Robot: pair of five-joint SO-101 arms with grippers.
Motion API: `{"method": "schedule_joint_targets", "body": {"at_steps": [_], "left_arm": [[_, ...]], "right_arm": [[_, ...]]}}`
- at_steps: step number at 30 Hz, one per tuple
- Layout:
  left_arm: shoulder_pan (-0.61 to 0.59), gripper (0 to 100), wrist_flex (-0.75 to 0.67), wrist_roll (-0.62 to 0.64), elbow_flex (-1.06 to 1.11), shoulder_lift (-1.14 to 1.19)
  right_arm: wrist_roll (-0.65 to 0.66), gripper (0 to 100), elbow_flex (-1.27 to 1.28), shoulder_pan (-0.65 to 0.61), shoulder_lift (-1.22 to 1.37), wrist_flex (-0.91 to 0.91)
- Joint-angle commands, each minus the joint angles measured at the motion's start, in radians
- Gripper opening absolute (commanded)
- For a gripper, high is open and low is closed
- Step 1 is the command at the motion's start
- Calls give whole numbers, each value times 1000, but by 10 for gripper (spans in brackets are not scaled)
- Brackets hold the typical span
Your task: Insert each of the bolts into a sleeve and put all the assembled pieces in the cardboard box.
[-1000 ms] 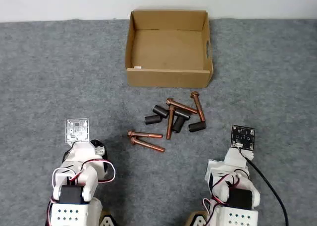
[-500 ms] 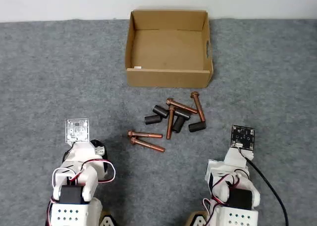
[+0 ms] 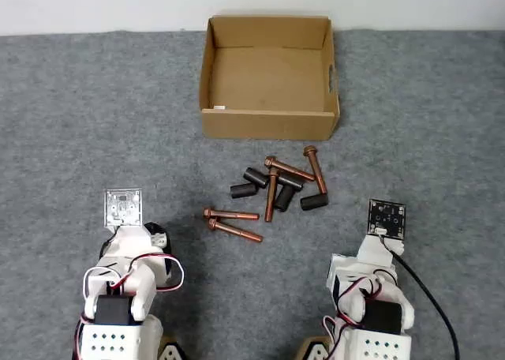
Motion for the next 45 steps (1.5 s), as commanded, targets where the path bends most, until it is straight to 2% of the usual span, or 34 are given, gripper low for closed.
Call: {"method": "schedule_joint_targets", "body": {"at_steps": [1,6,15,19,25,32,36,41,45], "left_arm": [[-6,5,6,-5,-5,-11],[-6,5,6,-5,-5,-11],[-6,5,6,-5,-5,-11],[-6,5,6,-5,-5,-11],[-6,5,6,-5,-5,-11],[-6,5,6,-5,-5,-11],[-6,5,6,-5,-5,-11],[-6,5,6,-5,-5,-11],[-6,5,6,-5,-5,-11]], "right_arm": [[12,9,14,-4,-10,4],[9,9,-14,1,-10,7],[14,8,-287,-8,4,41],[8,8,-376,-71,85,50],[-112,9,-585,-120,410,-5],[-293,9,-858,-232,858,-28],[-402,9,-947,-292,1072,-71],[-523,14,-1008,-306,1285,-182],[-575,126,-1080,-305,1422,-200]]}}
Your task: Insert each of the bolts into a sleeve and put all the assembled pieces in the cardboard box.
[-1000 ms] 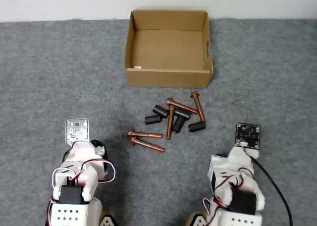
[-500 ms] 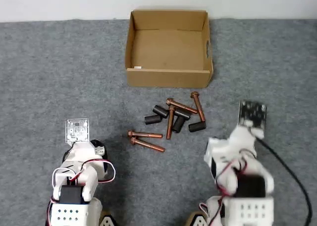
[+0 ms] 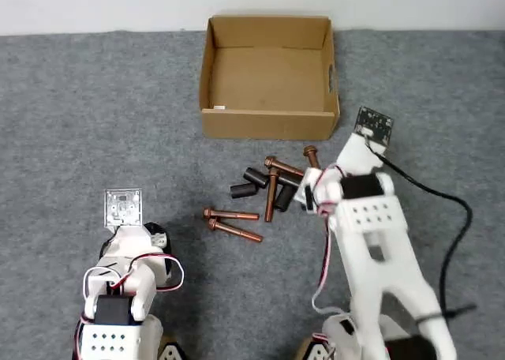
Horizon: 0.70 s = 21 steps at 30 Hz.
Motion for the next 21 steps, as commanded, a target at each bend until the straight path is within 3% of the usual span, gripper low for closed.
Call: {"method": "schedule_joint_targets", "body": {"at_steps": [1,4,21], "left_arm": [[-6,5,6,-5,-5,-11],[-6,5,6,-5,-5,-11],[-6,5,6,-5,-5,-11]], "right_arm": [[-52,169,-107,-5,101,-21],[-64,246,-160,-5,170,-24],[-115,199,-413,-12,591,-25]]}}
